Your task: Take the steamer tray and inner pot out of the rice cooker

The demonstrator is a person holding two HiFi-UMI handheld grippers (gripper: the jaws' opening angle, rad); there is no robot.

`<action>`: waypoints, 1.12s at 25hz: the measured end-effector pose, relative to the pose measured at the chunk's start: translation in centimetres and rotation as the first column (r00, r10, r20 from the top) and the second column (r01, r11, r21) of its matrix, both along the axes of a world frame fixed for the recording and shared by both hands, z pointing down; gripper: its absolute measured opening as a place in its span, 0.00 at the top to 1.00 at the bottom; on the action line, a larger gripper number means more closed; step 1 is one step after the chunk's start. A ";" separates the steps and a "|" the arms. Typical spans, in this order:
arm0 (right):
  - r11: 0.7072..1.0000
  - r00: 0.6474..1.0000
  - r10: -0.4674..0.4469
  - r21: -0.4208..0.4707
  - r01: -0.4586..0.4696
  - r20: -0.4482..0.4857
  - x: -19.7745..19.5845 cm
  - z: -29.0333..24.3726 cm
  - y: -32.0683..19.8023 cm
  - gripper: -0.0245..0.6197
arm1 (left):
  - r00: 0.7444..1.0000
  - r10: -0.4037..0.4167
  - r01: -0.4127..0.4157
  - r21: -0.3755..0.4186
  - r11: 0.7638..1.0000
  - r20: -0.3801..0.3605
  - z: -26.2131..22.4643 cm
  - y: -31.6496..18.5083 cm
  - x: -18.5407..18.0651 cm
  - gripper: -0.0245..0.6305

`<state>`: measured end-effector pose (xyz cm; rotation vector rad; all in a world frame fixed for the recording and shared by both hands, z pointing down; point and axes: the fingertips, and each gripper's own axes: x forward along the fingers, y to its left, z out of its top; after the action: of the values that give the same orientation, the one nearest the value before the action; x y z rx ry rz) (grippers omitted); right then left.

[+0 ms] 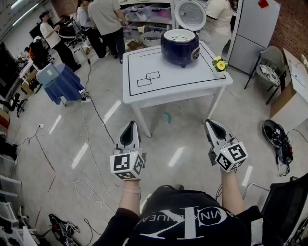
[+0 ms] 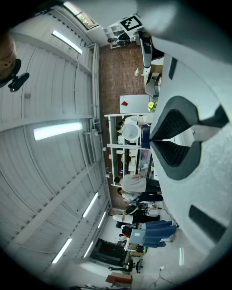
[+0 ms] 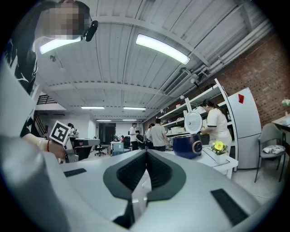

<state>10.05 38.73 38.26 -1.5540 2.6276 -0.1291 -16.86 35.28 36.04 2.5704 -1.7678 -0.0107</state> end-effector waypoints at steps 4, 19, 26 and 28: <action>1.000 1.000 0.004 -0.014 -0.004 0.000 0.6 0.4 0.2 0.97 | 1.000 0.007 -0.007 -0.011 1.000 -0.004 0.3 0.0 0.4 0.94; 1.000 1.000 -0.012 -0.007 0.012 -0.013 1.0 0.8 -0.9 0.97 | 1.000 0.004 -0.004 -0.035 0.999 -0.017 1.5 -1.0 0.5 0.94; 0.998 0.993 0.056 -0.026 -0.053 0.104 2.7 0.5 -2.2 0.78 | 1.000 0.008 -0.008 -0.016 1.000 -0.028 0.1 -1.8 0.7 0.93; 0.998 0.992 0.060 -0.022 -0.058 0.114 2.9 0.3 -3.1 0.77 | 1.000 0.011 -0.011 -0.018 1.000 -0.024 0.0 -2.8 0.8 0.90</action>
<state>12.96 35.59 38.55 -1.5776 2.4980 -0.2320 -16.01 32.52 36.00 2.5562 -1.7377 -0.0252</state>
